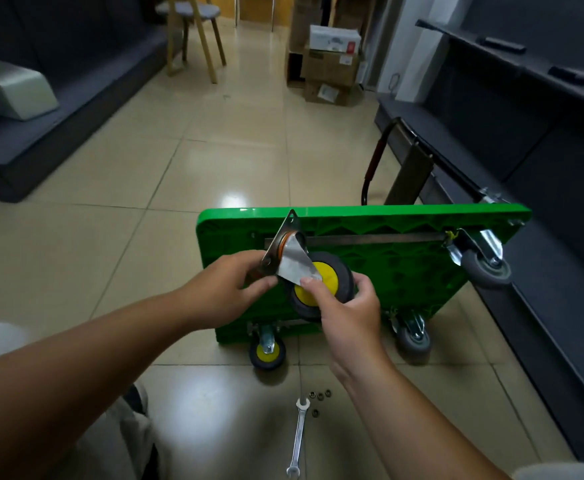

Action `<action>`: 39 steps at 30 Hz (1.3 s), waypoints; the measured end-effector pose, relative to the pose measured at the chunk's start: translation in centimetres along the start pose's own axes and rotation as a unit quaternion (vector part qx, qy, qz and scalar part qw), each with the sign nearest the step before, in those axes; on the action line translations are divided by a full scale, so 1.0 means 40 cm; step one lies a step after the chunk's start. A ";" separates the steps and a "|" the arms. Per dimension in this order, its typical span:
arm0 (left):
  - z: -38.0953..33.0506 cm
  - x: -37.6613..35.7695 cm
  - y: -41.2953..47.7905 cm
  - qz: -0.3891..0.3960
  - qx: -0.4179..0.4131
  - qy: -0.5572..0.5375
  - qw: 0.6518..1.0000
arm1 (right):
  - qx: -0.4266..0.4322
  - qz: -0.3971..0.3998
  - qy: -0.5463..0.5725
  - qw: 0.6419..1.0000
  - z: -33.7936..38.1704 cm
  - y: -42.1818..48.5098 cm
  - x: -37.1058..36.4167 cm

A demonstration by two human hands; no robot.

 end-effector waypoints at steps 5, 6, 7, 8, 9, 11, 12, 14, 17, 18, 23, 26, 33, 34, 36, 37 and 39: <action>0.069 0.019 -0.014 -0.041 0.009 0.019 0.999 | -0.058 0.038 -0.023 0.997 -0.075 0.003 -0.027; 0.083 0.018 -0.013 -0.041 0.008 0.040 0.998 | -0.073 0.043 -0.036 0.996 -0.098 0.001 -0.030; 0.094 0.015 -0.011 -0.038 0.007 0.062 0.997 | -0.090 0.042 -0.047 0.994 -0.120 -0.002 -0.033; 0.099 0.010 -0.009 -0.035 0.002 0.082 0.996 | -0.108 0.040 -0.058 0.992 -0.143 -0.005 -0.035; 0.101 0.004 -0.005 -0.031 -0.004 0.097 0.995 | -0.130 0.034 -0.063 0.989 -0.164 -0.005 -0.036; 0.096 -0.008 0.005 -0.026 -0.014 0.110 0.994 | -0.180 0.029 -0.049 0.982 -0.193 -0.005 -0.042; 0.094 -0.014 0.011 -0.027 -0.017 0.109 0.994 | -0.203 0.035 -0.037 0.978 -0.204 -0.003 -0.044; 0.090 -0.023 0.026 -0.027 -0.018 0.106 0.994 | -0.224 0.056 -0.029 0.973 -0.207 0.002 -0.052; 0.079 -0.021 0.044 -0.046 -0.014 0.080 0.996 | -0.167 0.043 -0.059 0.983 -0.189 0.016 -0.053; 0.074 -0.017 0.048 -0.054 -0.011 0.069 0.996 | -0.135 0.032 -0.072 0.988 -0.179 0.025 -0.049; 0.057 0.051 0.060 -0.142 -0.002 0.151 0.978 | -0.051 0.044 -0.123 0.990 -0.123 0.068 -0.068; 0.053 0.103 0.060 -0.206 -0.008 0.244 0.948 | -0.019 0.052 -0.160 0.985 -0.110 0.086 -0.091; 0.115 0.136 0.096 -0.089 0.061 0.302 0.947 | -0.005 0.049 -0.212 0.976 -0.116 0.107 -0.134; 0.119 0.134 0.101 -0.075 0.056 0.306 0.947 | -0.002 0.049 -0.216 0.975 -0.119 0.108 -0.138; 0.125 0.133 0.108 -0.068 0.048 0.312 0.947 | -0.001 0.042 -0.217 0.975 -0.125 0.106 -0.144; 0.129 0.133 0.111 -0.071 0.047 0.310 0.947 | -0.003 0.035 -0.217 0.976 -0.129 0.106 -0.145; 0.137 0.134 0.116 -0.078 0.047 0.294 0.952 | -0.005 0.027 -0.222 0.975 -0.139 0.106 -0.147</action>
Point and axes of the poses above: each hand's wrist, its own y-axis towards the middle knuckle, its own x-axis out of the back of the hand, z = x × y, the point moved 5 cm from there along y, towards the middle knuckle, and after that the axes turned 9 degrees about y, right-handed, at the moved point
